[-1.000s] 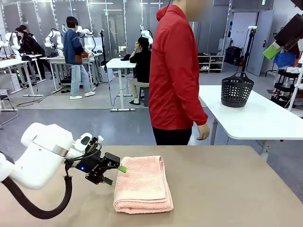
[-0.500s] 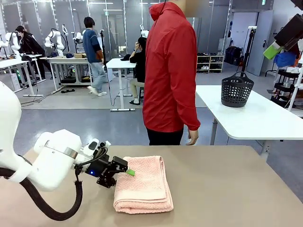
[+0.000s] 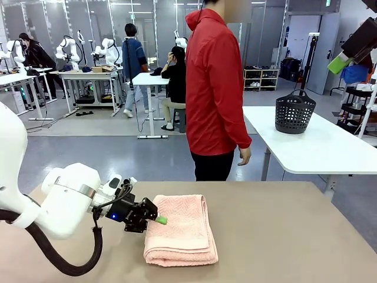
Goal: Fold the towel.
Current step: Pick up the 100 cm Hotel Towel and place it on the left side of the table.
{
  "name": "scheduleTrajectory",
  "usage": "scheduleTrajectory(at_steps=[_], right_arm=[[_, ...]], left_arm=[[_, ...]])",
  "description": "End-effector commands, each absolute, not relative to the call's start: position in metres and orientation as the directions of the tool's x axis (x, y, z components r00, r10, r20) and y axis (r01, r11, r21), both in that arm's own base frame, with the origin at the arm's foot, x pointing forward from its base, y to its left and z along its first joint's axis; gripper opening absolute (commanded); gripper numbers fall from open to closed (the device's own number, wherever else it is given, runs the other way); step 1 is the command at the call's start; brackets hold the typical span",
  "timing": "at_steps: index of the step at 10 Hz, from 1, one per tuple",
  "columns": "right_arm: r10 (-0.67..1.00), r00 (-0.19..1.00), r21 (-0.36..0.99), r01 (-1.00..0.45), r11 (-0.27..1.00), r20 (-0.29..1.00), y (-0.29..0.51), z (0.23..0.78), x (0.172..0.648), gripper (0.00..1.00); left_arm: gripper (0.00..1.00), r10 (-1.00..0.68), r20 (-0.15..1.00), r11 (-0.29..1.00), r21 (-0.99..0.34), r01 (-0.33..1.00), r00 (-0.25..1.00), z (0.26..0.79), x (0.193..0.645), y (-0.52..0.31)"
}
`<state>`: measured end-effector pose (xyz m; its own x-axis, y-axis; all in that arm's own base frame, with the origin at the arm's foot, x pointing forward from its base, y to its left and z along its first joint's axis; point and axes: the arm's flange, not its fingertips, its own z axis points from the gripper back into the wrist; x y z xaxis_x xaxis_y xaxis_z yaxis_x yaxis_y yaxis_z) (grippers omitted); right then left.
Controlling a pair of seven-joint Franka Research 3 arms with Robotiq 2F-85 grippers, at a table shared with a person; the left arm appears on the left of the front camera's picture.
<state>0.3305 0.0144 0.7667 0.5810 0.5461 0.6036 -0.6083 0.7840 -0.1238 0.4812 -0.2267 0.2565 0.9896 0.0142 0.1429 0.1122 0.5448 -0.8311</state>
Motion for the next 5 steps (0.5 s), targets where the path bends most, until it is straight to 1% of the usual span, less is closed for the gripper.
scheduleTrajectory(at_steps=[1,5], right_arm=[[0.547,0.581,-0.124,-0.609,0.784,0.603,0.014,0.766,0.331,1.0],[0.547,0.581,-0.124,-0.609,0.784,0.603,0.014,0.766,0.331,1.0]], left_arm=[[0.0,0.022,0.167,0.512,-0.849,0.132,0.986,0.252,0.479,-0.223],[0.0,0.014,0.17,0.492,-0.859,0.142,0.985,0.259,0.472,-0.192]])
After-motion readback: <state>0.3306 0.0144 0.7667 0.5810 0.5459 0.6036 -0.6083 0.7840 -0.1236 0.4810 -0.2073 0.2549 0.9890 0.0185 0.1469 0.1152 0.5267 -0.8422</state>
